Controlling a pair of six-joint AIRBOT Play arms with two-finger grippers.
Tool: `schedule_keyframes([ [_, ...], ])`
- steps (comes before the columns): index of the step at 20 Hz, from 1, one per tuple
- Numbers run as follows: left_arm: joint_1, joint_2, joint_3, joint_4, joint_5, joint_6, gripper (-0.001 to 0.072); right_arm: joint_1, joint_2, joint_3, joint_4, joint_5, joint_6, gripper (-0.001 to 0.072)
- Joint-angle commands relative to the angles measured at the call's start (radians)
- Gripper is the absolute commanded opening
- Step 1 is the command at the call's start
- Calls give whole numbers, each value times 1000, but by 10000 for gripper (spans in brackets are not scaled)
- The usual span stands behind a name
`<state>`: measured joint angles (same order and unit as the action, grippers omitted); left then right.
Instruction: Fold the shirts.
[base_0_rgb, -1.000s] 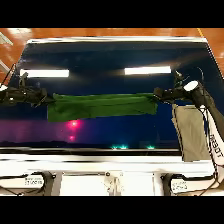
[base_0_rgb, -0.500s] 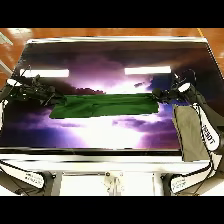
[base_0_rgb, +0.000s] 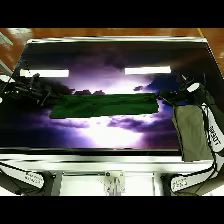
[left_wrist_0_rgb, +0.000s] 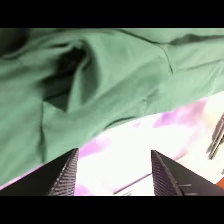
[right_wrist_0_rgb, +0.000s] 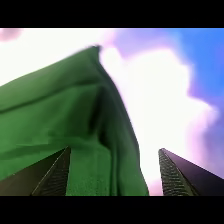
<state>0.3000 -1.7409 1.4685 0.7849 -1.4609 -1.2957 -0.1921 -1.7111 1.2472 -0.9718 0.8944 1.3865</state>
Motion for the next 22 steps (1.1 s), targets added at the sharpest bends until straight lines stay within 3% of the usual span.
schedule_keyframes([
  [1,-19,39,5,-1,-24,0,545,3,-74,0,135,48,-13,660],
  [3,-42,54,5,-10,-14,0,544,19,-114,0,248,50,-47,645],
  [4,-58,58,5,-30,-1,0,537,27,-124,0,298,58,-69,538],
  [5,-76,60,5,-56,20,0,528,34,-124,0,333,67,-106,357],
  [6,-95,60,4,-87,41,0,528,39,-112,0,371,80,-169,127],
  [7,-117,60,4,-114,71,0,516,36,-90,0,405,99,-219,60],
  [8,-148,60,4,-139,106,0,382,29,-55,0,428,111,-248,59],
  [9,-186,59,4,-151,142,1,147,22,-12,0,444,123,-256,59],
  [10,-229,58,4,-150,180,10,41,15,44,0,448,137,-255,58],
  [16,-591,-12,-17,-156,475,5,41,14,402,0,439,299,-110,59],
  [22,-865,-101,-17,-348,671,-14,40,15,693,0,297,392,114,58],
])
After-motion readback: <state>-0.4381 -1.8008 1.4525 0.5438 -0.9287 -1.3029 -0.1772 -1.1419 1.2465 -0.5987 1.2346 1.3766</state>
